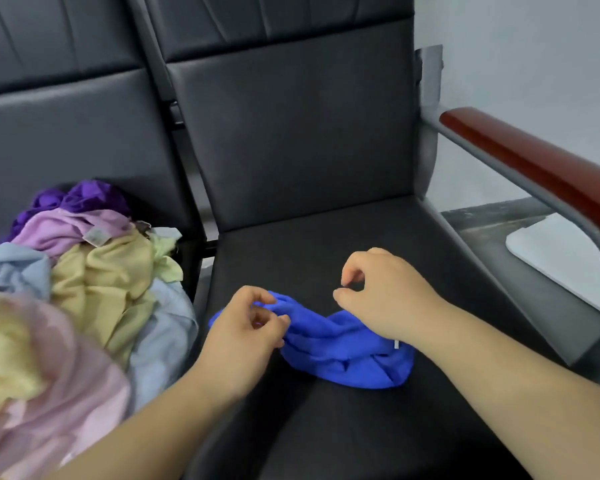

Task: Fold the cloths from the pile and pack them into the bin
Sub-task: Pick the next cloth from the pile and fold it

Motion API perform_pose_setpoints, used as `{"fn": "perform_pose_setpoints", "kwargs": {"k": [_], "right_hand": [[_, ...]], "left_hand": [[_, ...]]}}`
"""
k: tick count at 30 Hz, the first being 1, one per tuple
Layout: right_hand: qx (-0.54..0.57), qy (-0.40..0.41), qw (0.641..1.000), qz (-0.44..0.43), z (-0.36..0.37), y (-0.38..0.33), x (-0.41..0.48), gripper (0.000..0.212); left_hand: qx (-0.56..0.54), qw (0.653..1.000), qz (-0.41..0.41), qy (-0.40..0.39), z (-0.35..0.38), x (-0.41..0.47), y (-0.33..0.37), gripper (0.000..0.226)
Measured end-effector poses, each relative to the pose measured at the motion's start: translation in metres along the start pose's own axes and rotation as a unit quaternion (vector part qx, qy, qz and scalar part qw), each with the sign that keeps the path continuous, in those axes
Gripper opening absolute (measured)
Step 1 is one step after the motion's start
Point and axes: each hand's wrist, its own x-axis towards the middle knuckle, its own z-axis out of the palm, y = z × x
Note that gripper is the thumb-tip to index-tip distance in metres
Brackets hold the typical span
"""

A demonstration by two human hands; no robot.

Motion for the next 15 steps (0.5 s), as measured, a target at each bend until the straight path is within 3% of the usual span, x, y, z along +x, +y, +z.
{"fn": "perform_pose_setpoints", "kwargs": {"k": [2, 4, 6, 7, 10, 15], "right_hand": [[-0.024, -0.102, 0.994, -0.009, 0.004, -0.002, -0.002, 0.014], [-0.117, -0.203, 0.972, -0.007, 0.012, -0.001, -0.003, 0.019], [-0.182, -0.212, 0.96, -0.017, 0.018, 0.003, 0.0, 0.011], [-0.189, -0.202, 0.961, -0.016, 0.018, 0.004, 0.003, 0.012], [-0.139, -0.182, 0.973, 0.009, 0.011, 0.006, 0.011, 0.016], [-0.06, -0.1, 0.993, 0.018, 0.008, 0.013, 0.019, 0.006]], "left_hand": [[0.104, 0.987, 0.096, -0.082, 0.0, -0.003, -0.005, 0.028], [0.26, 0.939, 0.178, -0.142, 0.002, 0.003, -0.012, 0.032], [0.362, 0.893, 0.214, -0.162, 0.003, 0.013, -0.016, 0.039], [0.378, 0.886, 0.216, -0.162, 0.002, 0.017, -0.017, 0.039], [0.361, 0.899, 0.211, -0.131, -0.004, 0.027, -0.018, 0.019], [0.299, 0.928, 0.17, -0.143, -0.014, 0.027, -0.021, 0.021]]}}
